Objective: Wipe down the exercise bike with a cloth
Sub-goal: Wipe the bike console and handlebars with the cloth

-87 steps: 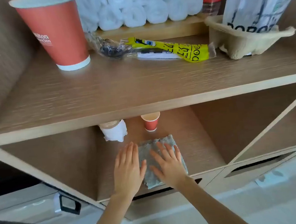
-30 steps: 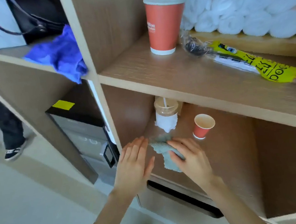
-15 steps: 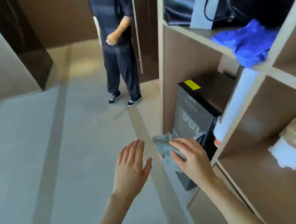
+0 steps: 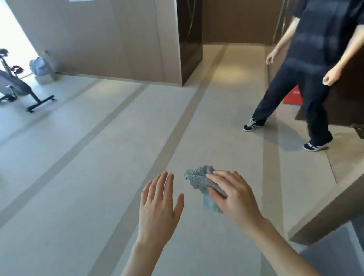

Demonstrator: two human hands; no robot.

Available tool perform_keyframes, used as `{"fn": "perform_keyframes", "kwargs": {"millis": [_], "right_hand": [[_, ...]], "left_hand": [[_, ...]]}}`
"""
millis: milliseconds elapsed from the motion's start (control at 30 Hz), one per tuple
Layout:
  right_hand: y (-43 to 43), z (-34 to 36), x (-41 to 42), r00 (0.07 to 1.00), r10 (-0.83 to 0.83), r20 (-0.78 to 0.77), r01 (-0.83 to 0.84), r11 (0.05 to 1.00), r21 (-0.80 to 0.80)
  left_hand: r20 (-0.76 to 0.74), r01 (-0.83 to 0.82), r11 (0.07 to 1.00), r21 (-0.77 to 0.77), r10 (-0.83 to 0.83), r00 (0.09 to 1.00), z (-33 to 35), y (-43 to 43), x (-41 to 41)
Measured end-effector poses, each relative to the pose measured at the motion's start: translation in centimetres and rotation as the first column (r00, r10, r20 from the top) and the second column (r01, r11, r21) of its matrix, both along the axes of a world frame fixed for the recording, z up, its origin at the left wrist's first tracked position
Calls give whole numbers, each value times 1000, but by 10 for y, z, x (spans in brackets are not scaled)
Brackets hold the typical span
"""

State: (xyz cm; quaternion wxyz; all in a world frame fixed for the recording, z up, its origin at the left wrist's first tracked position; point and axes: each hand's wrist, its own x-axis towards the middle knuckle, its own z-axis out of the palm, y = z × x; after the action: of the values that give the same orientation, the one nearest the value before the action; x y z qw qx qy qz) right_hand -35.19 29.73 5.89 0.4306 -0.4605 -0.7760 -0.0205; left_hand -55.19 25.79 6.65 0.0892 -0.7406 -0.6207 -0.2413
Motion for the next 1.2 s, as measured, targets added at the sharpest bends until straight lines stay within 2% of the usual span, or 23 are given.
{"fn": "perform_keyframes", "kwargs": {"millis": [300, 567, 1200], "right_hand": [[123, 5, -180, 969, 245, -30, -246, 969, -36], [213, 6, -298, 923, 384, -30, -385, 920, -70], [549, 30, -613, 774, 632, -21, -632, 775, 10]], "left_hand": [[-18, -321, 947, -7, 321, 947, -1, 72, -162], [18, -515, 855, -59, 516, 856, -5, 124, -266], [61, -750, 661, -20, 750, 659, 10, 418, -533]]}}
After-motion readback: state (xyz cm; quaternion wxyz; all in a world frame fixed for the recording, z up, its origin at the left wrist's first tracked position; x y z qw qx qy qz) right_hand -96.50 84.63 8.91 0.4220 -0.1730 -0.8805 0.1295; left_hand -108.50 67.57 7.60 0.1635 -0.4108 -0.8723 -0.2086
